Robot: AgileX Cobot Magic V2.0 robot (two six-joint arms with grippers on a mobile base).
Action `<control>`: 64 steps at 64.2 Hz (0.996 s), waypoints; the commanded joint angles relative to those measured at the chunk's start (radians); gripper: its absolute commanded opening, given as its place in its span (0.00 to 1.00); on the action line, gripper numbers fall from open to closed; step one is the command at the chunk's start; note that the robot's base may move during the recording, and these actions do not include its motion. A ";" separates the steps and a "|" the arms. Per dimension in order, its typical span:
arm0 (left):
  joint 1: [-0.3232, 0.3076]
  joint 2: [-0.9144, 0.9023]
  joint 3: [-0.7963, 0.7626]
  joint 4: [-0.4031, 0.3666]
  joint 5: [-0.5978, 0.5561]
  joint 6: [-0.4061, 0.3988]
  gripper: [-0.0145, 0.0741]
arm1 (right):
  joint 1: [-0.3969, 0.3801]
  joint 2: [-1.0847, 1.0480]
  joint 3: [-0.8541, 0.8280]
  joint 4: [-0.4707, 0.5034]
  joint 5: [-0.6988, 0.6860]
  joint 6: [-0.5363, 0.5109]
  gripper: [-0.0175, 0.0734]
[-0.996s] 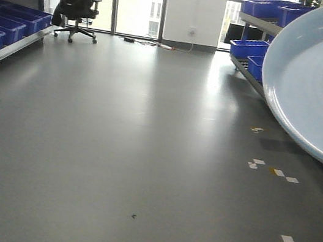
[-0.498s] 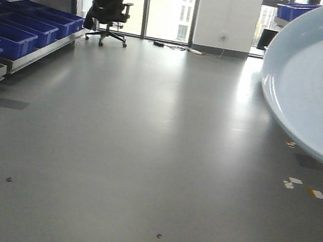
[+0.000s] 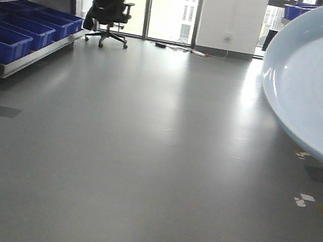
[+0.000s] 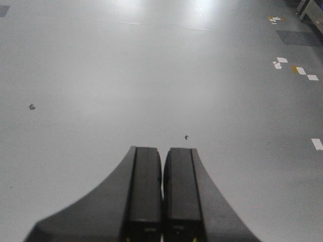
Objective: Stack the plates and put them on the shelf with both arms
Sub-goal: 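Drive the base up to the shelf of blue bins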
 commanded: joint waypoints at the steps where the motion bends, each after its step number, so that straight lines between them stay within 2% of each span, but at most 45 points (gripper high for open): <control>1: 0.002 -0.005 -0.028 -0.004 -0.078 -0.006 0.27 | -0.005 -0.005 -0.033 -0.002 -0.096 -0.003 0.21; 64: 0.002 -0.005 -0.028 -0.004 -0.078 -0.006 0.27 | -0.005 -0.005 -0.033 -0.002 -0.096 -0.003 0.21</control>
